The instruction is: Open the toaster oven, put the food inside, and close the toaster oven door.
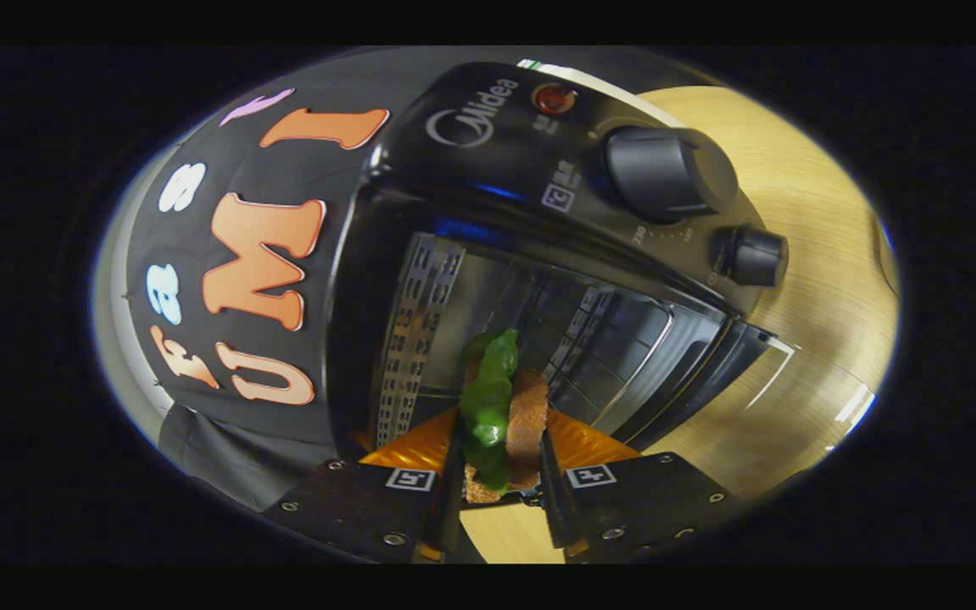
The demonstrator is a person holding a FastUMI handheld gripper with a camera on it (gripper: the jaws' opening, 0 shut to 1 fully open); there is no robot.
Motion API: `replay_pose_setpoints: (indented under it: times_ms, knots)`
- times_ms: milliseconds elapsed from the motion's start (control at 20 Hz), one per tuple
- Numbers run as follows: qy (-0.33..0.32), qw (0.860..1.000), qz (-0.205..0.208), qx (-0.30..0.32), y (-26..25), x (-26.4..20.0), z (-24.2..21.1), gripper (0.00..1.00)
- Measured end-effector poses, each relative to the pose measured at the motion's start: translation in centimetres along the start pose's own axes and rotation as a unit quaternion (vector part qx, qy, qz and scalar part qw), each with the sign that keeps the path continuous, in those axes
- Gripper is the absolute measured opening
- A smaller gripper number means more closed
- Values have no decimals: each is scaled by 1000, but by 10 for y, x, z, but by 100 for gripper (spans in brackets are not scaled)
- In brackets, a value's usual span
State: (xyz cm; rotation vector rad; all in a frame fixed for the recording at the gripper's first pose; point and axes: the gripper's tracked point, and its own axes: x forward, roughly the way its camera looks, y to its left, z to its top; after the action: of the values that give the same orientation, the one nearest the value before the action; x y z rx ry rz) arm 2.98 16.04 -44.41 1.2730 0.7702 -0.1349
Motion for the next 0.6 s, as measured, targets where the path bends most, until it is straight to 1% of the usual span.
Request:
replay_pose_setpoints:
  times_ms: [50,100,150,200,300,400,600]
  knots:
    - [2,1000,-7,-3,-2,-5,-3,49]
    - [-3,1000,-14,-10,-3,-4,-3,53]
    - [0,1000,-15,-18,-2,-11,-5,62]
    - [8,1000,-16,-24,-2,-18,-8,66]
    - [31,999,-20,-38,-4,-26,-16,79]
    - [49,996,-25,-64,-10,-37,-20,96]
    - [67,990,-39,-114,-19,-67,-14,97]
